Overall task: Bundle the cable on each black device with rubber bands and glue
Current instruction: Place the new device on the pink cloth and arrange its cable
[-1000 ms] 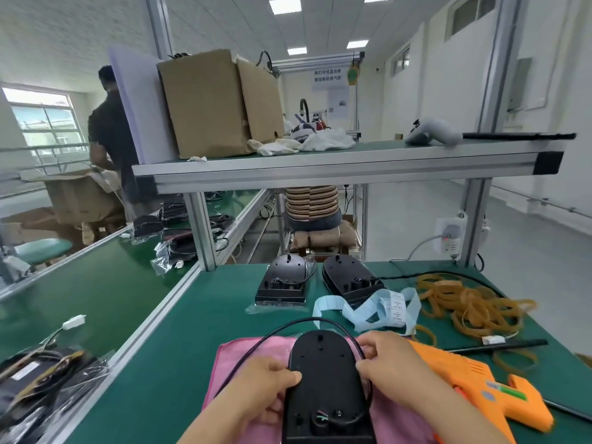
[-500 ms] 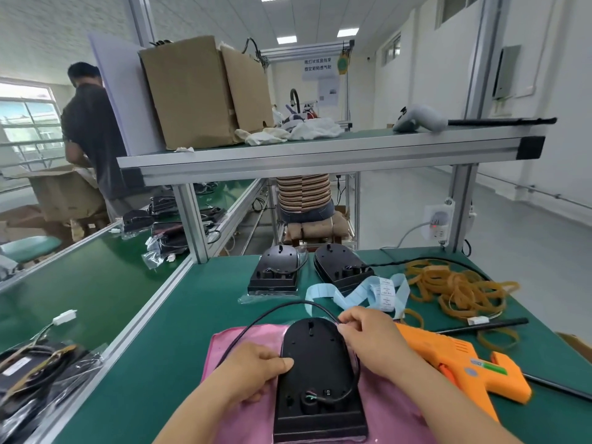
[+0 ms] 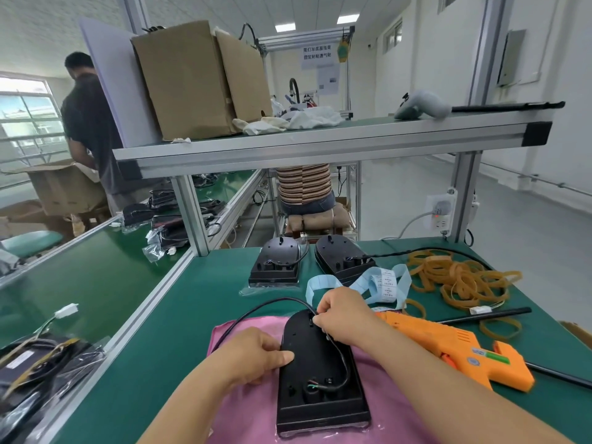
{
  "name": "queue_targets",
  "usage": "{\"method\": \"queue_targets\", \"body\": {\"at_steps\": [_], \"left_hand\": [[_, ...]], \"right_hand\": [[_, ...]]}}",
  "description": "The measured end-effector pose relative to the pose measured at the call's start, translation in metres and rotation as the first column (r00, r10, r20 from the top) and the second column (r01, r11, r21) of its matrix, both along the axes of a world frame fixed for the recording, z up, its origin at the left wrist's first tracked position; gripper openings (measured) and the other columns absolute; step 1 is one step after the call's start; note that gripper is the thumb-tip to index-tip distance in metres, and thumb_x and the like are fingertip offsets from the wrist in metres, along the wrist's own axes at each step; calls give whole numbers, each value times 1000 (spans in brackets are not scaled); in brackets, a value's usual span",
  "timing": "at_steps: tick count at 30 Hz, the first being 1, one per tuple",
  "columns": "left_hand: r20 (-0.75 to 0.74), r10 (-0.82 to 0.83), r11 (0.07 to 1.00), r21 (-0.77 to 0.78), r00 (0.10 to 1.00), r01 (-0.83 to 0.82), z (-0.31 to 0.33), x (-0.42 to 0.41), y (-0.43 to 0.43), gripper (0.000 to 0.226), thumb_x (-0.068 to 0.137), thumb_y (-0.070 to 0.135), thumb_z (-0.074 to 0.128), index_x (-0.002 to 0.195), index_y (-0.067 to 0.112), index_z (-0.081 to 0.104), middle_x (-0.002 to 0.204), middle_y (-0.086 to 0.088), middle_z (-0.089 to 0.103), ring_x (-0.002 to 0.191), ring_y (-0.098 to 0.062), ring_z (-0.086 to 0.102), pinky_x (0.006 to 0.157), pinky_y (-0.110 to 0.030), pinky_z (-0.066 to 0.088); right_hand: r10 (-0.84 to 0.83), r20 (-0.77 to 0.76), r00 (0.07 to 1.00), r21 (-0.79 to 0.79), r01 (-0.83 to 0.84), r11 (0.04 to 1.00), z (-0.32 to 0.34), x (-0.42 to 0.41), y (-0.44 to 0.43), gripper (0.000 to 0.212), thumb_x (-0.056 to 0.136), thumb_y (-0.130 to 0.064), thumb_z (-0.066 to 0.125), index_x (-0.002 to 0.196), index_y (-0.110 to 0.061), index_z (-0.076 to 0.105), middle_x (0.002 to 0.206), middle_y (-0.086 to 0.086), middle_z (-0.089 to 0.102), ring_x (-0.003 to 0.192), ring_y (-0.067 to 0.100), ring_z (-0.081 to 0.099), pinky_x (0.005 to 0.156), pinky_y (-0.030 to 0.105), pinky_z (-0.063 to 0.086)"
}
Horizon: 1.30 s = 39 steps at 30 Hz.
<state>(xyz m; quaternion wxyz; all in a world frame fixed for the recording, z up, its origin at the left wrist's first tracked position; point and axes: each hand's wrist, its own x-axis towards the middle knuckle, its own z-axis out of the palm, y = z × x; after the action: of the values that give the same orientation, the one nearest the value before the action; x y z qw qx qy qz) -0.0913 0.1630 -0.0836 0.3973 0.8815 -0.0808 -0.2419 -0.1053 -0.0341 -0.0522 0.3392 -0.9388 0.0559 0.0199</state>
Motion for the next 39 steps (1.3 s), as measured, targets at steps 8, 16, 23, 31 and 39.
{"method": "queue_targets", "body": {"at_steps": [8, 16, 23, 31, 39], "left_hand": [[-4, -45, 998, 35, 999, 45, 2, 1, 3, 23, 92, 33, 67, 88, 12, 75, 68, -2, 45, 71, -20, 37, 68, -29, 40], [109, -58, 989, 140, 992, 43, 4, -2, -1, 19, 88, 39, 70, 75, 27, 75, 60, 11, 55, 59, -11, 45, 63, -21, 40], [128, -104, 974, 213, 986, 75, 8, -3, -2, 21, 88, 42, 70, 74, 26, 73, 53, 14, 51, 54, -6, 44, 56, -18, 36], [-492, 350, 564, -569, 797, -598, 7, 29, -21, 40, 99, 39, 55, 103, -1, 55, 93, -14, 65, 65, -16, 57, 41, -20, 48], [-484, 470, 163, -774, 738, -612, -3, 42, -15, 27, 105, 20, 43, 95, 4, 62, 88, -9, 67, 70, -12, 58, 59, -21, 54]], "right_hand": [[-105, 62, 993, 291, 83, 953, 6, 9, 9, 12, 86, -13, 70, 74, -14, 67, 75, 8, 72, 57, 15, 66, 64, 32, 59], [-185, 294, 938, -100, 222, 970, -35, 2, 3, 10, 95, -27, 51, 90, -21, 58, 90, -4, 56, 82, 19, 55, 72, 35, 46], [45, 305, 951, -232, 28, 972, -39, 6, 3, 24, 99, -26, 43, 95, -21, 66, 96, -5, 50, 88, 19, 57, 69, 32, 41], [45, 356, 934, -201, 29, 979, -45, 6, 0, 24, 96, -29, 48, 103, -26, 71, 97, -8, 52, 91, 14, 56, 69, 27, 39], [-111, 335, 936, -28, 127, 991, -49, 5, 3, 13, 89, -25, 54, 87, -31, 66, 91, -14, 55, 84, 7, 53, 73, 29, 45]]}}
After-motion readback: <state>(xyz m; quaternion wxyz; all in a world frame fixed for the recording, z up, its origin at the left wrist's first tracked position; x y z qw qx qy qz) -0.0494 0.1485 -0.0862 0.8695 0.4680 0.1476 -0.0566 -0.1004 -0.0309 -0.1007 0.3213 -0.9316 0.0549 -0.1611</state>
